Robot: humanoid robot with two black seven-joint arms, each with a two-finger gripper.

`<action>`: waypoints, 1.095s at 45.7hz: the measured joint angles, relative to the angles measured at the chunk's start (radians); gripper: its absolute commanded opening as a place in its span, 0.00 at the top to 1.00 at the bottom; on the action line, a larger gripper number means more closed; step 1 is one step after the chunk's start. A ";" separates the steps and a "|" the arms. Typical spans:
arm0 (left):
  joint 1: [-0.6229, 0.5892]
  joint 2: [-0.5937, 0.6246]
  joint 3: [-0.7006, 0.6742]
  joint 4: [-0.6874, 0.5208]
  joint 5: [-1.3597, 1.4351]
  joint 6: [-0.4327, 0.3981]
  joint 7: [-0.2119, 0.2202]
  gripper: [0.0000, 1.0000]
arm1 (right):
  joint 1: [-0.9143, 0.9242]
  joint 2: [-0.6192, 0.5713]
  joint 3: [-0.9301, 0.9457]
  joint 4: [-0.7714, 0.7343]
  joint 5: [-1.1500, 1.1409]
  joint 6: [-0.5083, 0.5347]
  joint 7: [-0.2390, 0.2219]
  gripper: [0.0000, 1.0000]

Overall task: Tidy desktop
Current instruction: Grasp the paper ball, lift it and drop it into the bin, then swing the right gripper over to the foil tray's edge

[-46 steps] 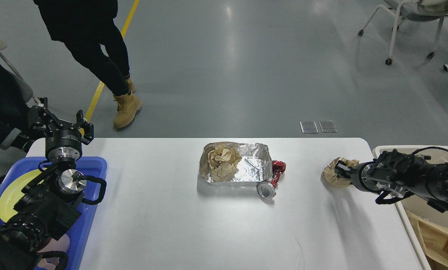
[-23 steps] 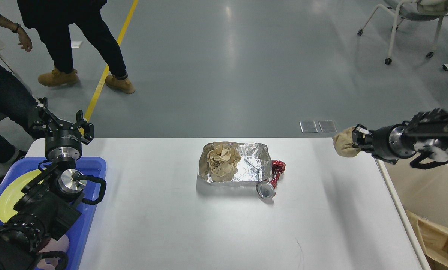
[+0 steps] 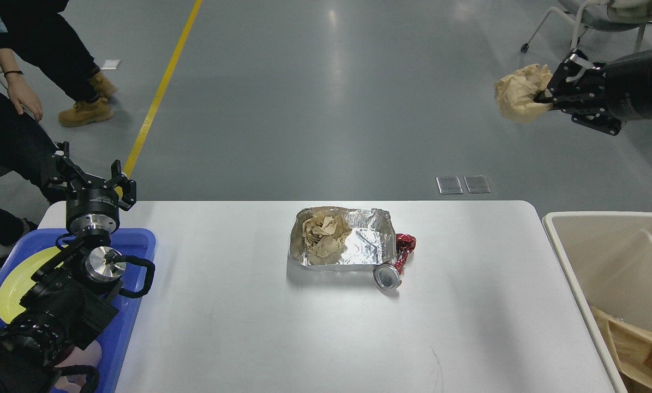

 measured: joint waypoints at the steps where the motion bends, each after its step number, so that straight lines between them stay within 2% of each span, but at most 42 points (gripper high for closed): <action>1: 0.000 0.000 0.000 0.000 0.000 0.000 0.000 0.03 | -0.004 -0.004 -0.010 -0.009 -0.001 -0.006 0.000 1.00; 5: 0.000 0.000 0.000 0.000 0.000 0.000 0.000 0.03 | -0.056 -0.018 -0.070 -0.075 -0.002 -0.056 0.000 1.00; 12: 0.000 0.000 0.000 0.000 0.000 0.000 0.000 0.03 | -0.377 -0.036 -0.092 -0.276 0.006 -0.247 0.001 1.00; 17: 0.000 0.000 0.000 0.000 0.000 0.000 0.000 0.03 | -0.669 -0.045 0.008 -0.411 0.007 -0.409 0.005 1.00; 23: 0.000 0.000 0.000 0.000 0.000 0.000 0.000 0.03 | -0.970 -0.040 0.214 -0.500 0.007 -0.516 0.006 0.98; 25: 0.000 0.000 0.000 0.000 -0.001 0.000 0.000 0.03 | -1.056 -0.036 0.282 -0.525 0.006 -0.531 0.006 0.92; 27: 0.000 0.000 0.000 0.000 -0.001 0.000 0.000 0.03 | -1.121 -0.025 0.333 -0.550 0.005 -0.537 0.006 0.78; 34: 0.000 0.000 0.000 0.000 -0.001 0.000 0.000 0.03 | -1.306 0.072 0.435 -0.672 0.005 -0.542 0.005 0.00; 40: 0.000 0.000 0.000 0.000 -0.001 0.000 0.000 0.03 | -1.373 0.145 0.442 -0.770 0.005 -0.543 0.005 0.00; 50: 0.000 0.000 0.000 0.000 -0.001 0.000 0.000 0.03 | -1.323 0.169 0.424 -0.786 0.006 -0.531 0.005 0.00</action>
